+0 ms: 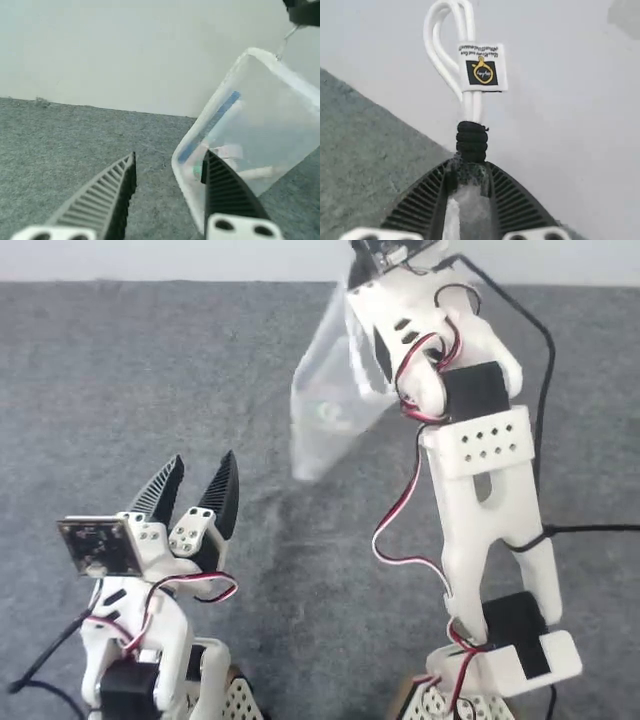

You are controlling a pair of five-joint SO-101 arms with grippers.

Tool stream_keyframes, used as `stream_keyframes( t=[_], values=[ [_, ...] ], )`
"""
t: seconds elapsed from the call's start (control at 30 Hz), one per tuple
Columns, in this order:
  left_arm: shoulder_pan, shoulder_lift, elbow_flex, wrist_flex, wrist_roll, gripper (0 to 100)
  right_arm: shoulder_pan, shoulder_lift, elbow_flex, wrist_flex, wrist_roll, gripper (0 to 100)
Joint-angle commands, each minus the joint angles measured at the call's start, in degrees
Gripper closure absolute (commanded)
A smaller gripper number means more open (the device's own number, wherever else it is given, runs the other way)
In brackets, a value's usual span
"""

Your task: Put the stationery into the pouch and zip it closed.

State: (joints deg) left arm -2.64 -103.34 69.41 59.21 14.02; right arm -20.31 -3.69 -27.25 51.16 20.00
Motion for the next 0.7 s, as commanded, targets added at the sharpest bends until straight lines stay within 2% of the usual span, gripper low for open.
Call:
stream_keyframes(
  t=[0.0,0.13,0.43,0.67],
  values=[
    [-0.3,-1.2,-0.7,-1.8,0.7,80,-3.1,-4.5,-6.9,-2.0,0.7,99.2],
    [-0.3,-1.2,-0.7,-1.8,0.7,80,-7.3,-5.0,-7.0,0.3,0.7,99.2],
    [-0.3,-1.2,-0.8,-1.8,0.7,80,-11.6,-6.5,-7.0,20.3,-0.2,99.2],
    [-0.3,-1.2,-0.9,-1.8,0.7,79,-12.9,-12.0,-7.0,20.4,-3.4,99.2]
  ],
)
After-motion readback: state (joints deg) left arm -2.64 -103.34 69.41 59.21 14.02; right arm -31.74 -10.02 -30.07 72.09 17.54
